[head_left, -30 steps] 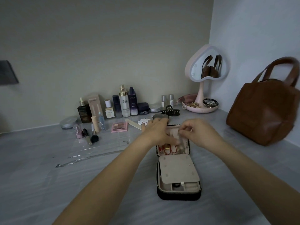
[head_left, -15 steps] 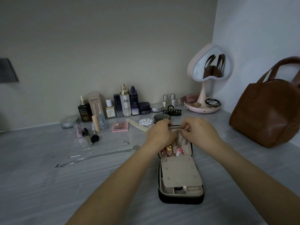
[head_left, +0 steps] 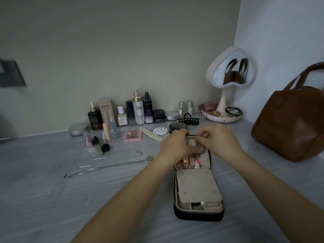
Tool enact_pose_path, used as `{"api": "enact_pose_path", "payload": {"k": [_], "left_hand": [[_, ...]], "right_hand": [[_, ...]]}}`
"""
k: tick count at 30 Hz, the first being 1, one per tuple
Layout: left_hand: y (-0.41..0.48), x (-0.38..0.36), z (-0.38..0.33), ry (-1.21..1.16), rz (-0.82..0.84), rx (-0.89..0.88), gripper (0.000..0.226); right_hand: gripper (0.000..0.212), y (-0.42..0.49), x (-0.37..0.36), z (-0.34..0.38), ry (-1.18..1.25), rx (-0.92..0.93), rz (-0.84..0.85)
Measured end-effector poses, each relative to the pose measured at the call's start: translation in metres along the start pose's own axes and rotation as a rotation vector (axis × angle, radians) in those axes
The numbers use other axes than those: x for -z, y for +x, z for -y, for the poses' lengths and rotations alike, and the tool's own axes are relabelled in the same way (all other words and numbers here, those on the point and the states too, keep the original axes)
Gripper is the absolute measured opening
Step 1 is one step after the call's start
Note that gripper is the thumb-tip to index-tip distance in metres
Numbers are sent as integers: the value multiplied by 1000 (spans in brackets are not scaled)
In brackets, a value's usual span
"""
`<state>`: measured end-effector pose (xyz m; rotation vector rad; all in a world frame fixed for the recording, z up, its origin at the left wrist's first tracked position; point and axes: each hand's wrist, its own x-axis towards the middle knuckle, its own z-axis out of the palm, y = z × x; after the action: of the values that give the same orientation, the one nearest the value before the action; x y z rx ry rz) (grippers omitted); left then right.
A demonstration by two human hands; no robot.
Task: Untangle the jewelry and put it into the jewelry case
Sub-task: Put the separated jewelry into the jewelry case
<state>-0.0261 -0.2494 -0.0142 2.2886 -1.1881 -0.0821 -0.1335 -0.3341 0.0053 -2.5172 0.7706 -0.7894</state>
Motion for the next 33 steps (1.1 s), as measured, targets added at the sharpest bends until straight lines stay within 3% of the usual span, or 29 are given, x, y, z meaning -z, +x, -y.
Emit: {"api": "enact_pose_path", "payload": {"k": [4, 9, 14, 19, 23, 33], "left_hand": [[-4, -3, -4, 44, -108, -1, 50], [-5, -2, -3, 24, -129, -14, 47], [-6, -1, -2, -12, -126, -30, 44], [-7, 2, -2, -54, -117, -35, 39], [-6, 4, -1, -112, -121, -22, 33], [-8, 3, -4, -127, -156, -35, 35]], "right_hand": [[12, 0, 0, 1, 38, -3, 27], [7, 1, 4, 1, 23, 12, 59], [14, -7, 2, 1, -149, 101, 49], [6, -16, -9, -4, -480, 351, -219], [20, -20, -19, -9, -553, 463, -409], [10, -21, -26, -26, -447, 390, -447]]}}
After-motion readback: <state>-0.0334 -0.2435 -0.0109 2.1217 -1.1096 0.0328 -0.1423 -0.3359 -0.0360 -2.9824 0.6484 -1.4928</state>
